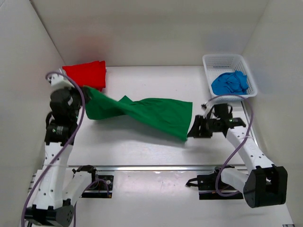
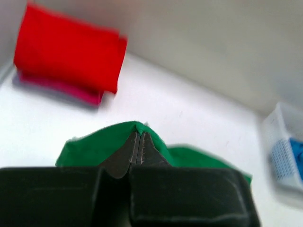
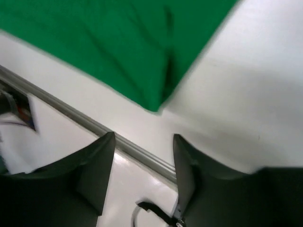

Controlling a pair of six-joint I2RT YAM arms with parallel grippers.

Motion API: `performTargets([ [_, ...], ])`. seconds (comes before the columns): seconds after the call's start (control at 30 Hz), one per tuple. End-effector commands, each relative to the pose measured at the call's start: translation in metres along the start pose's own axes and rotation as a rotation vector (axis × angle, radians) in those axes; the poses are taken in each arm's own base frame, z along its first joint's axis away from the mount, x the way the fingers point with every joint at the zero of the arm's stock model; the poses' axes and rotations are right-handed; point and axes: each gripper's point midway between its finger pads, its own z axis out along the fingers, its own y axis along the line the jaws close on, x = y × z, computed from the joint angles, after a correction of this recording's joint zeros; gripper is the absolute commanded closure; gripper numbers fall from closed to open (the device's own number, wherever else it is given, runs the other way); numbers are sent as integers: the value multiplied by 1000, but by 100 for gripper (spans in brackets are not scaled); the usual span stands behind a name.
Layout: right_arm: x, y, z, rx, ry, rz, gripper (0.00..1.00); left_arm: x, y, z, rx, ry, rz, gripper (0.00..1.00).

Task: Fold and stack the t-shirts
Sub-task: Flatten out the tshirt

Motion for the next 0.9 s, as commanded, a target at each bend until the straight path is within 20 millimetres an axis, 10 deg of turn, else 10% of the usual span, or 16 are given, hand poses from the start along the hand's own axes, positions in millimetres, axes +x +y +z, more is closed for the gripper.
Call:
performTargets([
  [0.0, 33, -14, 5, 97, 35, 17, 47, 56, 16, -16, 1, 97, -23, 100],
  [0.1, 18, -24, 1, 129, -30, 16, 39, 92, 27, -20, -9, 163, -22, 100],
  [0.3, -13, -2, 23, 24, -50, -66, 57, 137, 41, -25, -23, 242, -21, 100],
  [0.47, -18, 14, 82, 33, 16, -159, 55, 137, 42, -24, -30, 259, -9, 100],
  [0.87, -34, 14, 125, 76, 49, -227, 54, 139, 38, -22, -13, 262, -20, 100],
])
